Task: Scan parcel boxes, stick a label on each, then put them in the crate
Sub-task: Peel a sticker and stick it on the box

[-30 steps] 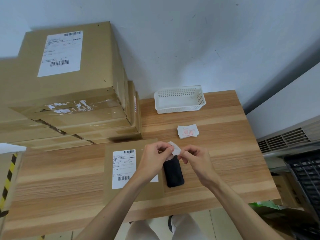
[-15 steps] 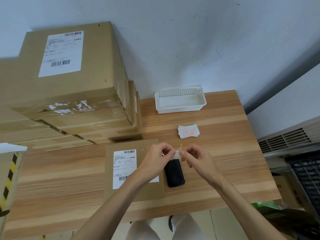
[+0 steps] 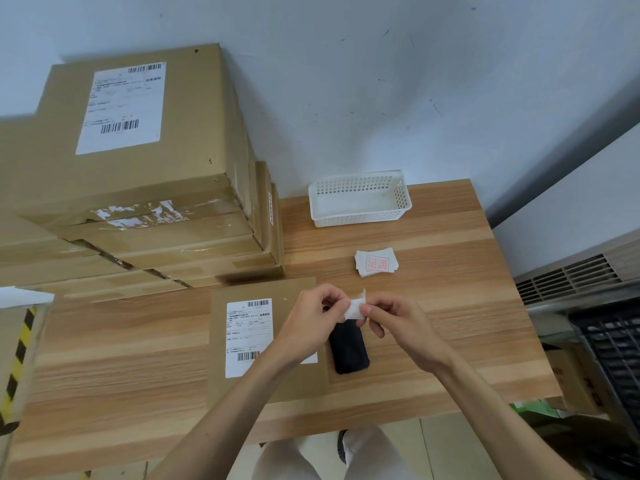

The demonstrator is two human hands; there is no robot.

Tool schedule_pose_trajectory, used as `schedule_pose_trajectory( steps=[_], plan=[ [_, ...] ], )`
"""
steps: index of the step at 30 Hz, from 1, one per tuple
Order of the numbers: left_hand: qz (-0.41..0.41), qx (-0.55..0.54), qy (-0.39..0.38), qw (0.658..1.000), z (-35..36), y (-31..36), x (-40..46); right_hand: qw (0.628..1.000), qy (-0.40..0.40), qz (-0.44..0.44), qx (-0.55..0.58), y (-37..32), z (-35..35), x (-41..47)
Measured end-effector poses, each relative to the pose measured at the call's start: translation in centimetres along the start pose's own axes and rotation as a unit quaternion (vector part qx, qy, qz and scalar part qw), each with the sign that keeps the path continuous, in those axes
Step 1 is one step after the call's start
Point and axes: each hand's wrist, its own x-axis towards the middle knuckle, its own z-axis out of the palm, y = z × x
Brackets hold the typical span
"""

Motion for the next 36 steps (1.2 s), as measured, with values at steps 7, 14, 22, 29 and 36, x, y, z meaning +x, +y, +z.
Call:
schedule_pose_trajectory(
  steps=[7, 14, 22, 29, 36],
  plan=[
    [-0.041, -0.105, 0.003, 0.994, -0.3, 0.6, 0.0, 0.996, 0.036, 0.002, 0.078, 0.4, 0.6, -0.1],
    [-0.055, -0.157, -0.002, 0.986, -0.3, -0.1, 0.1, 0.994, 0.047, -0.002, 0.101, 0.9, 1.1, -0.3],
    [-0.045, -0.104, -0.055, 0.992, -1.0, -0.4, 0.6, 0.999, 0.014, -0.007, 0.040, 0.6, 0.5, -0.5],
    [0.078, 0.060, -0.105, 0.990, -0.7, 0.0, 1.0, 0.999, -0.028, -0.007, -0.020, -0.1, 0.6, -0.4],
    [0.029, -0.096, -0.118, 0.988, -0.6, 0.6, 0.7, 0.998, 0.009, -0.016, 0.062, -0.1, 1.6, -0.7]
  ],
)
